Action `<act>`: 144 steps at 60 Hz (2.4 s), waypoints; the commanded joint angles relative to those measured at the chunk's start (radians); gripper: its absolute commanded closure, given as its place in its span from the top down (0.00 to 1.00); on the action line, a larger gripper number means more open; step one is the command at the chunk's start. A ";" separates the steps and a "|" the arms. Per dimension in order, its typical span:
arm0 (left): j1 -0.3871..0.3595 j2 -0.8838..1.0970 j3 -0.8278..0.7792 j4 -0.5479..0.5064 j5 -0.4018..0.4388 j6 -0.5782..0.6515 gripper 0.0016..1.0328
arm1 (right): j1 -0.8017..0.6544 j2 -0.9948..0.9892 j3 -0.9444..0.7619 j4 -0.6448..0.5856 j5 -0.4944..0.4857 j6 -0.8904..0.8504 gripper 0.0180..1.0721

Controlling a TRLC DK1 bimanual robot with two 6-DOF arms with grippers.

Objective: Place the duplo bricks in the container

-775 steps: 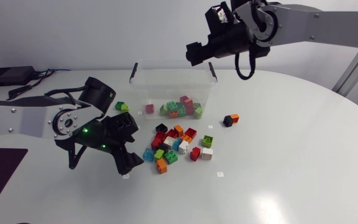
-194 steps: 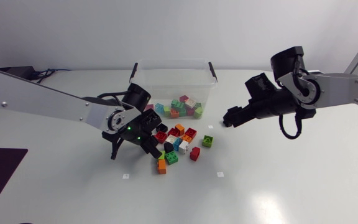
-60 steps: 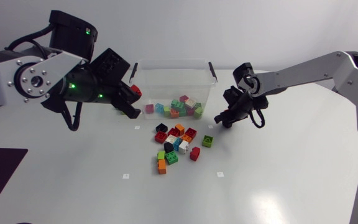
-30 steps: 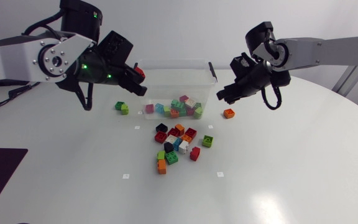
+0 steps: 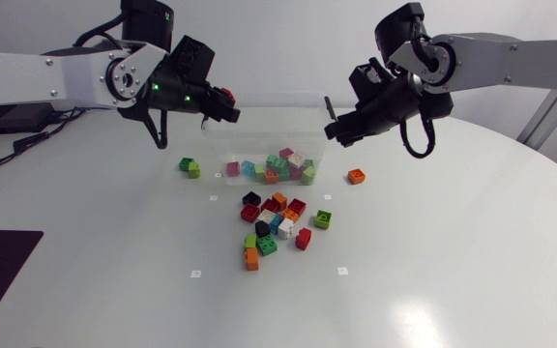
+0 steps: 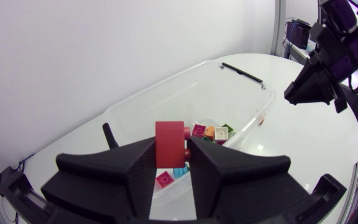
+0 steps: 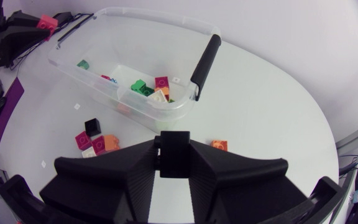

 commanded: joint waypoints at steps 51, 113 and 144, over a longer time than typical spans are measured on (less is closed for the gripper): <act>0.101 -0.072 -0.021 -0.008 0.039 -0.011 0.96 | 0.112 0.162 0.284 0.010 0.004 0.073 0.17; 0.334 -0.216 -0.240 -0.023 0.159 0.078 0.96 | 0.132 0.392 0.606 -0.063 0.033 0.067 0.83; 0.354 -0.049 -0.193 -0.028 0.163 0.110 0.96 | 0.055 0.132 0.345 -0.043 0.022 0.064 0.83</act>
